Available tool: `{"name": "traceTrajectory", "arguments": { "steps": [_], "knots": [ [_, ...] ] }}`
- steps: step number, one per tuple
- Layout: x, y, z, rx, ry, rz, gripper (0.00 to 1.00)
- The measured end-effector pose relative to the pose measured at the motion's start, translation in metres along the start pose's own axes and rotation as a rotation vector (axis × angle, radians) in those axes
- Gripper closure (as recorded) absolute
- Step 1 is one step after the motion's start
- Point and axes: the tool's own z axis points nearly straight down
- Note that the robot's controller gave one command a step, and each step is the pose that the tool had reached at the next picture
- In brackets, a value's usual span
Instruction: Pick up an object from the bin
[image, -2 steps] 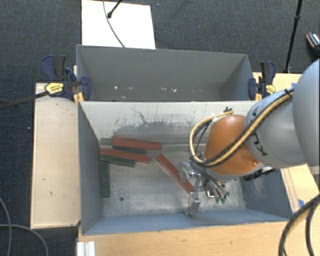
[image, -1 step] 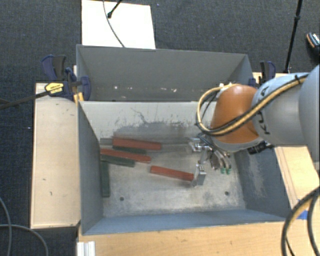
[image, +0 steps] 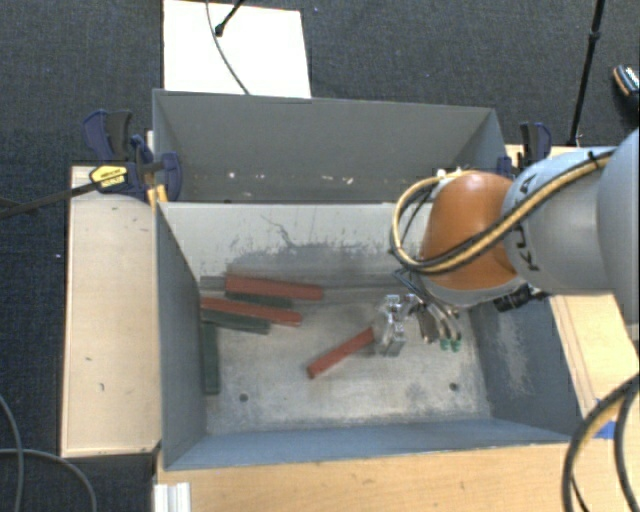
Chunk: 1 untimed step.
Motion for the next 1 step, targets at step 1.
{"name": "traceTrajectory", "arguments": {
  "steps": [1],
  "knots": [
    [0.0000,0.0000,0.0000,0.000,0.000,0.000,0.00]
  ]
}}
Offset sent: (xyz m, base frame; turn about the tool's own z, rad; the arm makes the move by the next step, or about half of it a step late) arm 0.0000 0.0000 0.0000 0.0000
